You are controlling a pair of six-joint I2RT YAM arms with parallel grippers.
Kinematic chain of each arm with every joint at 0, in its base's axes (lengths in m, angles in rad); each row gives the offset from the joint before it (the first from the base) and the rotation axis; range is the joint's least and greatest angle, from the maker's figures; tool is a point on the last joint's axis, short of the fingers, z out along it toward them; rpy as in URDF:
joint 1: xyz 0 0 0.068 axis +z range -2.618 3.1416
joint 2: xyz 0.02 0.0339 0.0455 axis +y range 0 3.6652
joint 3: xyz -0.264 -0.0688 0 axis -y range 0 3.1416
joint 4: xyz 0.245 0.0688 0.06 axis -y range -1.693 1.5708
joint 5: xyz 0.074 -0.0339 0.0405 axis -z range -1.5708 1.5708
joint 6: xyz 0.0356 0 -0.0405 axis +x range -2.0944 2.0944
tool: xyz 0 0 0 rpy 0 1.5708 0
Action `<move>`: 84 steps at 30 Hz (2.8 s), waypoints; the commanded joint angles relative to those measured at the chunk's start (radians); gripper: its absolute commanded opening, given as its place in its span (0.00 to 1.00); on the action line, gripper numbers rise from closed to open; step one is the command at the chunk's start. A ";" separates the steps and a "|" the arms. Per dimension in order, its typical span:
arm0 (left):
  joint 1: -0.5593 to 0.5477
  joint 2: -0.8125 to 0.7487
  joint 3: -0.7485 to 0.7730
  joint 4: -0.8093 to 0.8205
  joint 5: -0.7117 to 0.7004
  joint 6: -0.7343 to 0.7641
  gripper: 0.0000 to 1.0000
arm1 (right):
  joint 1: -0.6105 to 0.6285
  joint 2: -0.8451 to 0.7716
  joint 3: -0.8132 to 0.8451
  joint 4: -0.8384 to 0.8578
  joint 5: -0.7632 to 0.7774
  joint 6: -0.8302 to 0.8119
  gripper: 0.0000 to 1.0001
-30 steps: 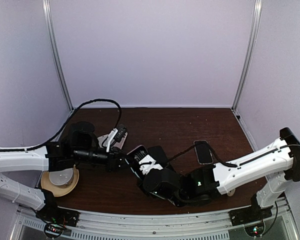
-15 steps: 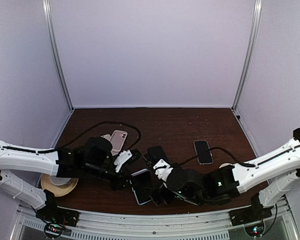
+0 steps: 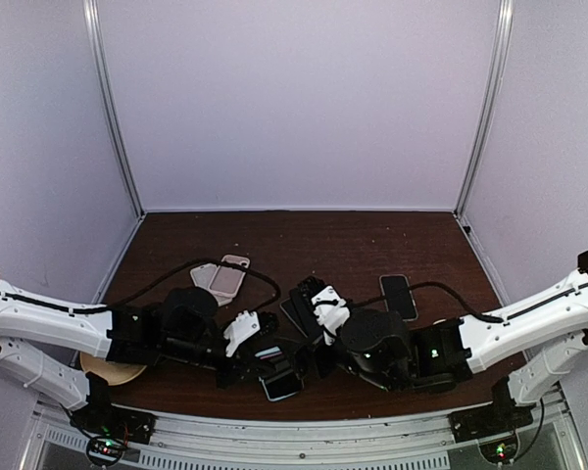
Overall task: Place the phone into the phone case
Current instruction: Adjust the phone with the phone case, then pass from the left arm to the right
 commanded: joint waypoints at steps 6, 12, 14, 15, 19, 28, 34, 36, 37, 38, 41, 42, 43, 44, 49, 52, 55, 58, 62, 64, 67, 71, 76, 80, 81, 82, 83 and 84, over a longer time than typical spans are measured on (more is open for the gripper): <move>-0.011 0.016 -0.008 0.061 -0.042 0.051 0.07 | -0.029 0.129 0.040 0.000 0.030 0.036 0.99; -0.013 0.035 0.014 0.074 -0.047 0.053 0.17 | -0.038 0.149 -0.009 0.017 0.010 0.077 1.00; -0.013 0.045 0.019 0.082 -0.045 0.053 0.22 | -0.040 0.156 -0.011 0.013 0.003 0.076 0.99; -0.012 0.046 0.019 0.084 -0.043 0.054 0.24 | -0.040 0.163 -0.013 0.010 -0.001 0.076 0.99; -0.013 0.048 0.021 0.089 -0.049 0.056 0.31 | -0.041 0.177 -0.041 0.037 -0.009 0.092 0.98; -0.013 0.061 0.028 0.095 -0.036 0.058 0.07 | -0.039 0.187 -0.004 0.029 -0.019 0.050 0.98; -0.013 0.026 0.004 0.091 -0.029 0.065 0.00 | -0.099 -0.012 -0.036 -0.021 -0.287 -0.081 0.99; -0.013 0.016 0.000 0.092 -0.021 0.078 0.00 | -0.141 -0.087 -0.058 -0.059 -0.466 -0.128 0.99; -0.012 0.007 0.001 0.091 -0.014 0.089 0.00 | -0.158 -0.122 -0.066 -0.085 -0.527 -0.153 0.99; -0.013 0.001 0.002 0.088 -0.002 0.097 0.00 | -0.170 -0.154 -0.072 -0.122 -0.553 -0.175 0.99; -0.013 -0.020 0.030 0.044 0.040 0.122 0.00 | -0.178 -0.226 -0.063 -0.241 -0.588 -0.241 0.99; -0.013 -0.028 0.053 0.014 0.058 0.130 0.00 | -0.179 -0.245 -0.060 -0.265 -0.612 -0.255 1.00; -0.014 -0.036 0.073 -0.011 0.078 0.140 0.00 | -0.179 -0.261 -0.057 -0.280 -0.644 -0.269 1.00; -0.016 -0.048 0.095 -0.042 0.099 0.152 0.00 | -0.178 -0.275 -0.055 -0.294 -0.673 -0.279 0.99; -0.022 -0.105 0.245 -0.145 0.202 0.225 0.00 | -0.179 -0.298 0.008 -0.356 -0.796 -0.312 0.99; -0.021 -0.129 0.319 -0.179 0.216 0.245 0.00 | -0.178 -0.272 0.075 -0.420 -0.862 -0.360 0.99; -0.022 -0.145 0.349 -0.178 0.251 0.250 0.00 | -0.179 -0.258 0.108 -0.469 -0.880 -0.396 0.98; -0.022 -0.147 0.367 -0.170 0.290 0.238 0.00 | -0.179 -0.267 0.109 -0.470 -0.882 -0.427 0.92; -0.022 -0.141 0.392 -0.189 0.307 0.236 0.00 | -0.179 -0.265 0.134 -0.486 -0.916 -0.455 0.70; -0.022 -0.139 0.398 -0.182 0.323 0.234 0.00 | -0.178 -0.261 0.139 -0.482 -0.922 -0.462 0.60; -0.022 -0.126 0.406 -0.167 0.353 0.227 0.00 | -0.178 -0.247 0.150 -0.484 -0.924 -0.466 0.47; -0.021 -0.103 0.412 -0.136 0.383 0.213 0.00 | -0.178 -0.232 0.153 -0.463 -0.916 -0.463 0.45; -0.022 -0.090 0.426 -0.131 0.397 0.219 0.00 | -0.179 -0.218 0.171 -0.467 -0.898 -0.465 0.33; -0.022 -0.089 0.429 -0.139 0.397 0.220 0.00 | -0.179 -0.217 0.185 -0.466 -0.879 -0.460 0.15; -0.021 -0.088 0.430 -0.143 0.393 0.221 0.00 | -0.178 -0.218 0.188 -0.463 -0.868 -0.455 0.05; -0.022 -0.087 0.431 -0.147 0.388 0.221 0.00 | -0.178 -0.219 0.191 -0.458 -0.857 -0.448 0.00; -0.022 -0.086 0.433 -0.150 0.382 0.221 0.00 | -0.178 -0.222 0.193 -0.454 -0.845 -0.442 0.00; -0.022 -0.086 0.434 -0.153 0.374 0.221 0.00 | -0.178 -0.225 0.195 -0.449 -0.839 -0.437 0.00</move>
